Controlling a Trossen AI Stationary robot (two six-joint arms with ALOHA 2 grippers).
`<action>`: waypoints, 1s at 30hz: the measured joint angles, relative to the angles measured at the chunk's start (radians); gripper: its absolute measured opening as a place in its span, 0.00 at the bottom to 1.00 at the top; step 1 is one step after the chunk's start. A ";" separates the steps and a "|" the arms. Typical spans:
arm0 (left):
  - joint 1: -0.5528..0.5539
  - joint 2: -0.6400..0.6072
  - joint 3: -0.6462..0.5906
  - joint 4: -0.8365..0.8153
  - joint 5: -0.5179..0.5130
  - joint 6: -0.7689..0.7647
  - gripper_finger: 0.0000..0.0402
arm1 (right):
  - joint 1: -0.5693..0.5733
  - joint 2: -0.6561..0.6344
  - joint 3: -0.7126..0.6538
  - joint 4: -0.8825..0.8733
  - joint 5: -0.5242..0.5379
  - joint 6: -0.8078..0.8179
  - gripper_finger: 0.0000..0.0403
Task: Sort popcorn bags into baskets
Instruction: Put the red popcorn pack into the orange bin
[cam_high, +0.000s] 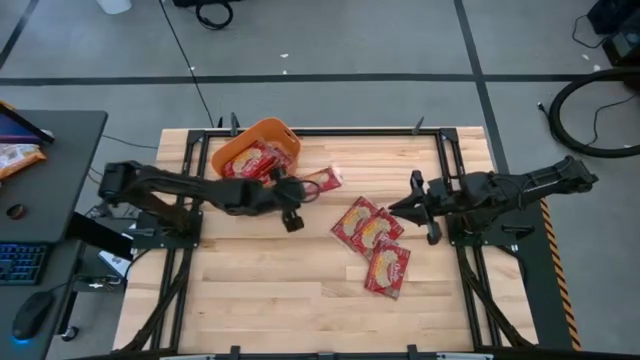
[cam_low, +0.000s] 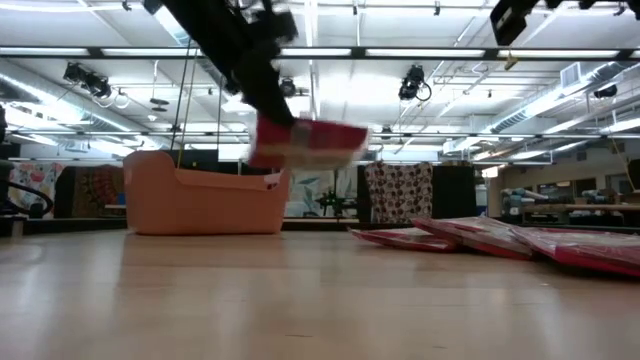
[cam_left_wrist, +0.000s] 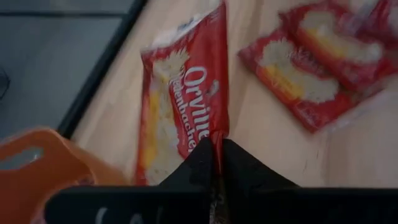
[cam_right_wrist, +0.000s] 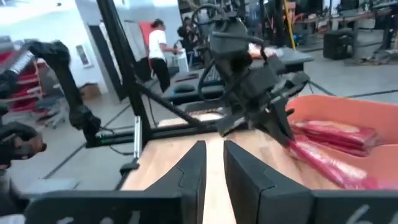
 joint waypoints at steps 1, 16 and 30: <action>0.000 -0.030 0.000 -0.015 0.000 -0.005 0.06 | 0.003 -0.018 0.000 -0.007 0.003 0.002 0.15; 0.019 -0.260 -0.086 -0.283 -0.205 -0.099 0.06 | 0.033 -0.226 -0.183 0.046 0.044 -0.003 0.15; 0.169 -0.297 -0.275 -0.240 -0.202 -0.153 0.06 | 0.041 -0.401 -0.352 0.155 0.027 -0.004 0.15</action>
